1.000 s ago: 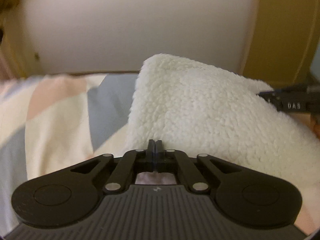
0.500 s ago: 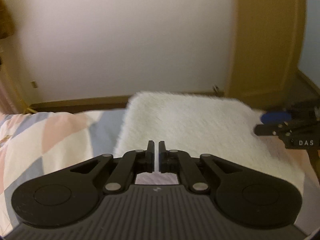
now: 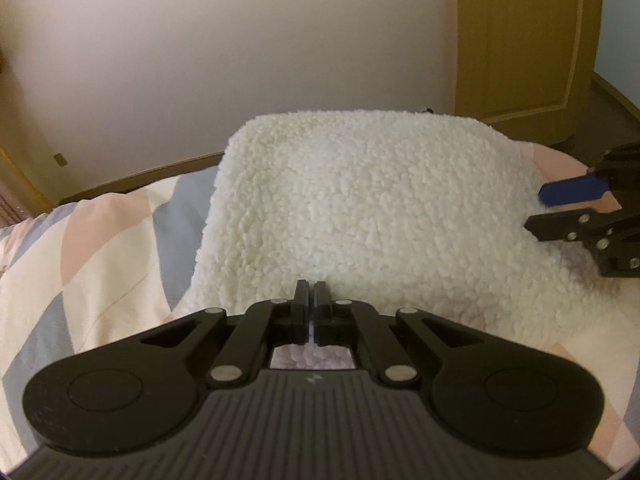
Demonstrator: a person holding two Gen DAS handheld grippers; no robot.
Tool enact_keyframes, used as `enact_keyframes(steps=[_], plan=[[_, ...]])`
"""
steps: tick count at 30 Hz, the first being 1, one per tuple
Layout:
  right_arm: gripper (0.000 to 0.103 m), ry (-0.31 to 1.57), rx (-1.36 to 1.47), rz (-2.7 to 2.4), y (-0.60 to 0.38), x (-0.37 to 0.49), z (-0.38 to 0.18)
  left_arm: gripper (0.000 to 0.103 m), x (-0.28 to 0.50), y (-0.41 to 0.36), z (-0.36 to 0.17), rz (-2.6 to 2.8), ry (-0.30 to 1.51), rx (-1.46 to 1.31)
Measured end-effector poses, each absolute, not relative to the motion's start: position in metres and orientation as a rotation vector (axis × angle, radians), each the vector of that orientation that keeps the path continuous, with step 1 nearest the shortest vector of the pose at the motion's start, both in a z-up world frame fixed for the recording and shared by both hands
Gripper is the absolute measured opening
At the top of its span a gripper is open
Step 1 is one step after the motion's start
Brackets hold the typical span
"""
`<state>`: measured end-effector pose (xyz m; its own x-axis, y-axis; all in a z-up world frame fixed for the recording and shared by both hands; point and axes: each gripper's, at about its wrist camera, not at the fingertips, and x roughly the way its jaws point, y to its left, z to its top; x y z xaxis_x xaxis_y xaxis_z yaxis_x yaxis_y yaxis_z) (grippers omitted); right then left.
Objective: Fold clothes
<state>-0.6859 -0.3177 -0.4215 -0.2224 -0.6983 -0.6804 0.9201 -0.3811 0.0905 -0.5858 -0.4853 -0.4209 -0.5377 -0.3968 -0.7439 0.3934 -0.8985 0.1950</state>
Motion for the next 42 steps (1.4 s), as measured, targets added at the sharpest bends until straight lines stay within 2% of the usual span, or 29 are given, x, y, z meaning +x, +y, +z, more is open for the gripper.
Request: enact_keyframes(steps=[10,13,14,19,21,27,31,37,42], plan=[[0.037,0.283,0.894,-1.851,-0.312,-0.676,-0.425,0.001,-0.580,-0.477,-0.409,-2.352,0.133,1.110],[0.037,0.240,0.879,-1.893,-0.299,-0.669,-0.406,0.018,-0.567,-0.470,-0.389,-2.345,0.172,1.086],[0.038,0.231,0.884,-1.903,-0.292,-0.666,-0.400,0.027,-0.560,-0.464,-0.382,-2.339,0.189,1.089],[0.040,0.181,0.959,-1.929,-0.254,-0.638,-0.375,0.030,-0.523,-0.432,-0.360,-2.295,0.252,1.180],[0.041,0.165,0.985,-1.932,-0.240,-0.623,-0.364,0.041,-0.505,-0.417,-0.350,-2.288,0.286,1.208],[0.041,0.129,1.027,-1.931,-0.210,-0.583,-0.318,0.053,-0.459,-0.374,-0.298,-2.273,0.288,1.195],[0.047,0.117,0.997,-1.931,-0.182,-0.554,-0.270,0.059,-0.431,-0.348,-0.257,-2.265,0.294,1.163],[0.053,0.100,0.980,-1.958,-0.141,-0.522,-0.209,0.075,-0.388,-0.310,-0.196,-2.252,0.303,1.115],[0.060,0.123,0.970,-1.939,-0.126,-0.506,-0.169,0.087,-0.380,-0.293,-0.176,-2.238,0.312,1.103]])
